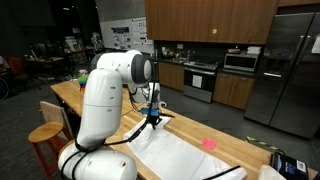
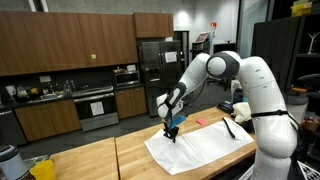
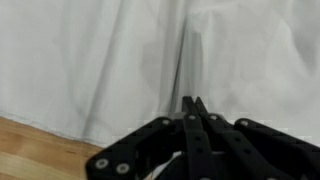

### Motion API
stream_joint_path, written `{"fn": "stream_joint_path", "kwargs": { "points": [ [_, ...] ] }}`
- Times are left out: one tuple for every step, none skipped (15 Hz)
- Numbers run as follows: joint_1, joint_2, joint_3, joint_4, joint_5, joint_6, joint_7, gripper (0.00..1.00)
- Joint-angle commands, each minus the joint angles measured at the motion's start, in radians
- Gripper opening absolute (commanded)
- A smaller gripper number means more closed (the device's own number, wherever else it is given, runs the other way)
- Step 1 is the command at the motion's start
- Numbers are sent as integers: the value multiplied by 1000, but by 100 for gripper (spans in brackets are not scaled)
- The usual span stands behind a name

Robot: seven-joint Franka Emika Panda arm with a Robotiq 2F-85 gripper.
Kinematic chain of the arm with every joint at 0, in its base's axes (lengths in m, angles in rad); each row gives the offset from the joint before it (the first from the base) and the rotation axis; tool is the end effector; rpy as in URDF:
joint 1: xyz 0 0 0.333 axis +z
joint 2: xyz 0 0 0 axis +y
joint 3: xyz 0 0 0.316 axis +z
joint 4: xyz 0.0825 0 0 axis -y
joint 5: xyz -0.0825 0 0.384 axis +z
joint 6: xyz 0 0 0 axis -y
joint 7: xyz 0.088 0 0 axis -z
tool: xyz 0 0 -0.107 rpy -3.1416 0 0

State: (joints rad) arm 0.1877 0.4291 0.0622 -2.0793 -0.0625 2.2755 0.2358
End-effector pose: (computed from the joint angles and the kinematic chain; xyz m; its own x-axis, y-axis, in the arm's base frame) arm 0.5442 0.1376 0.2013 0.9741 0.0489 -0.2207 0.0646 -0.9958 0.0645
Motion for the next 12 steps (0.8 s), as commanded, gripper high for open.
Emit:
{"fn": "stream_joint_path", "kwargs": {
  "points": [
    [33,-67,-10,-16,-73,-10,27,0],
    [44,-73,-8,-6,-103,-7,29,0],
    [48,-75,1,6,-117,-4,16,0],
    [53,-65,17,28,-121,2,-8,0],
    [60,-48,31,54,-125,13,-28,0],
    [65,-29,50,85,-118,10,-59,0],
    [76,-12,65,115,-118,6,-81,0],
    [82,4,81,145,-112,0,-108,0],
    [90,21,97,171,-110,1,-135,0],
    [94,42,119,202,-94,-2,-177,0],
    [99,64,133,236,-88,-8,-210,0],
    [105,86,148,266,-85,-16,-243,0]
  ]
}}
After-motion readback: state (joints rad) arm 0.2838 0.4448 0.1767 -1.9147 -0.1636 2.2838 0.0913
